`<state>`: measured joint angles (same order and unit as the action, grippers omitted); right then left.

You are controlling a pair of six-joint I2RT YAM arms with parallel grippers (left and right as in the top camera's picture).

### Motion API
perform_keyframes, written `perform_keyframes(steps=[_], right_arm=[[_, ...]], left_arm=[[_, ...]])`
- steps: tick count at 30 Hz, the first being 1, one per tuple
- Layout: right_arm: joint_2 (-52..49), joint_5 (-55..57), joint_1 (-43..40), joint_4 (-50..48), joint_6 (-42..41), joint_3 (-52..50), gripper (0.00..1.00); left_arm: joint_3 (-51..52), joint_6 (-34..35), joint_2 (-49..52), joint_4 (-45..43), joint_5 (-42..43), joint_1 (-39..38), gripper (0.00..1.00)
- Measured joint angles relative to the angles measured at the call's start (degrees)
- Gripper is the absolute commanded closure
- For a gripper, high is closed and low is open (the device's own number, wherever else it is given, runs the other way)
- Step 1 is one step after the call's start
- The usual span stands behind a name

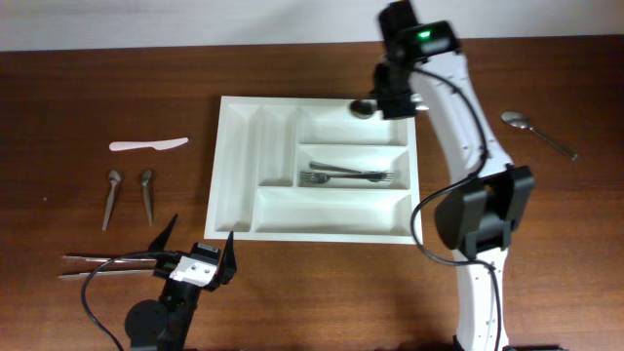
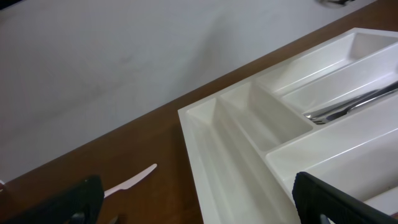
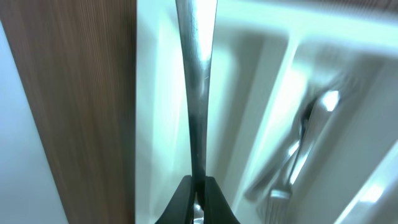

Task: Pack container
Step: 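Carry the spoon into the tray's upper right compartment and release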

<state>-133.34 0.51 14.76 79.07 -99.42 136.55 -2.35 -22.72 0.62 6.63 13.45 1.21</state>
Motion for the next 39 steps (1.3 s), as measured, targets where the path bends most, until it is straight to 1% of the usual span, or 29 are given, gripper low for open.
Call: perform_keyframes(steps=[2,7,14,19,21,22,25,27,29,30,32,34,36,37,39], right_arm=[[-0.1,0.0,2.8,-0.3,-2.1,0.0,0.96],[-0.9,0.0,3.7,-0.7,-3.9,0.0,0.95],[-4.3,0.0,3.3,-2.5,-4.3,0.0,0.83],[-5.4,0.0,3.3,-3.3,-4.5,0.0,0.80],[-5.5,0.0,3.3,-3.6,-4.4,0.0,0.76],[-5.6,0.4,3.2,-3.8,-4.2,0.0,0.71],[-5.6,1.8,2.5,-3.5,-2.5,0.0,0.46],[-5.6,2.8,0.9,-2.7,-0.7,0.3,0.21],[-5.6,3.1,-2.1,-2.6,2.4,0.8,0.05],[-5.6,3.3,-4.7,-2.7,4.6,1.0,0.01],[-5.6,4.0,-11.2,-3.3,8.9,1.2,0.01],[-5.7,4.7,-20.5,-3.9,12.8,1.2,0.01],[-5.9,4.6,-27.2,-4.2,14.1,1.2,0.01],[-6.0,4.5,-32.2,-4.6,14.2,1.0,0.01],[-6.0,4.6,-36.7,-4.8,13.9,0.6,0.01]], left_arm=[[0.0,0.0,0.0,0.0,0.0,0.0,0.01],[0.0,0.0,0.0,0.0,0.0,0.0,0.01],[0.0,0.0,0.0,0.0,0.0,0.0,0.01],[0.0,0.0,0.0,0.0,0.0,0.0,0.01],[0.0,0.0,0.0,0.0,0.0,0.0,0.01],[0.0,0.0,0.0,0.0,0.0,0.0,0.01],[0.0,0.0,0.0,0.0,0.0,0.0,0.01],[0.0,0.0,0.0,0.0,0.0,0.0,0.01],[0.0,0.0,0.0,0.0,0.0,0.0,0.01],[0.0,0.0,0.0,0.0,0.0,0.0,0.01],[0.0,0.0,0.0,0.0,0.0,0.0,0.01],[0.0,0.0,0.0,0.0,0.0,0.0,0.01],[0.0,0.0,0.0,0.0,0.0,0.0,0.01],[0.0,0.0,0.0,0.0,0.0,0.0,0.01],[0.0,0.0,0.0,0.0,0.0,0.0,0.01]])
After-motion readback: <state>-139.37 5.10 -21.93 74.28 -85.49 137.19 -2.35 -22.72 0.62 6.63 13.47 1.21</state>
